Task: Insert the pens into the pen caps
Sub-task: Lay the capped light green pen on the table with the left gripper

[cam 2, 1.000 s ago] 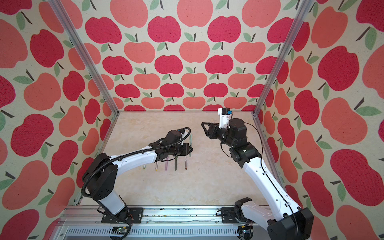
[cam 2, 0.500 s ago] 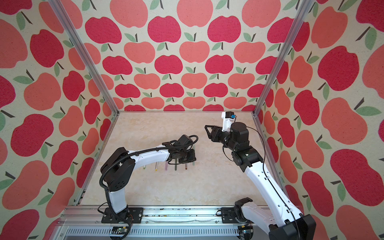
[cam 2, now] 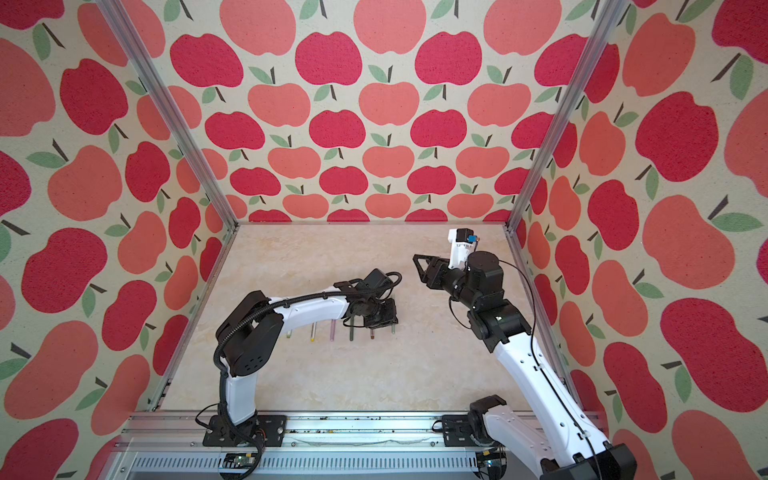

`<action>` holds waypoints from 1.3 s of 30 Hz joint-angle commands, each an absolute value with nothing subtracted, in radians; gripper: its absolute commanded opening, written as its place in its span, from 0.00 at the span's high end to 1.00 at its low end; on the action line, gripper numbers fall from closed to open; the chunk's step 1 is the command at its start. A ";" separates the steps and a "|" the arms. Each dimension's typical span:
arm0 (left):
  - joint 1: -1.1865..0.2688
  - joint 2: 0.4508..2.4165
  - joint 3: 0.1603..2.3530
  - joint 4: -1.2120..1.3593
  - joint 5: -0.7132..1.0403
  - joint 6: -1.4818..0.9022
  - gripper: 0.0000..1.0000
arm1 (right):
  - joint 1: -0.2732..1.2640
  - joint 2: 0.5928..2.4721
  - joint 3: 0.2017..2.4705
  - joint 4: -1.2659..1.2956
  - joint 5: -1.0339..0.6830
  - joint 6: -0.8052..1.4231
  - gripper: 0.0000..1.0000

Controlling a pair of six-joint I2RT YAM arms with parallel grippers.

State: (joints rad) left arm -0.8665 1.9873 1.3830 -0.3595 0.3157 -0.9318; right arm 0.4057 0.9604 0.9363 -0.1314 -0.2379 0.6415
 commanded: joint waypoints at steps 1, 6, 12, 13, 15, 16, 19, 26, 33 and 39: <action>-0.865 2.020 1.413 -0.402 0.337 -0.958 0.89 | 0.395 0.942 0.920 -0.122 -0.256 0.658 0.49; -0.865 2.038 1.408 -0.398 0.356 -0.977 0.88 | 0.389 0.944 0.919 -0.110 -0.271 0.663 0.49; -0.861 2.047 1.399 -0.399 0.359 -0.993 0.82 | 0.383 0.936 0.907 -0.103 -0.281 0.665 0.49; -0.859 2.049 1.395 -0.396 0.363 -0.999 0.81 | 0.380 0.932 0.905 -0.101 -0.284 0.667 0.49; -0.855 2.052 1.391 -0.394 0.369 -1.006 0.80 | 0.377 0.926 0.901 -0.101 -0.285 0.669 0.48; -0.853 2.054 1.388 -0.391 0.372 -1.010 0.79 | 0.375 0.922 0.898 -0.101 -0.287 0.669 0.48; -0.851 2.058 1.386 -0.388 0.377 -1.015 0.75 | 0.370 0.913 0.895 -0.104 -0.288 0.669 0.48; -0.843 2.029 1.386 -0.390 0.345 -0.995 0.69 | 0.356 0.898 0.887 -0.125 -0.288 0.655 0.48; -0.838 1.859 1.393 -0.364 0.182 -0.819 0.62 | 0.329 0.946 0.907 -0.328 -0.175 0.586 0.48; -0.797 1.601 1.359 -0.354 -0.058 -0.470 0.37 | 0.330 1.095 0.941 -0.579 -0.038 0.473 0.46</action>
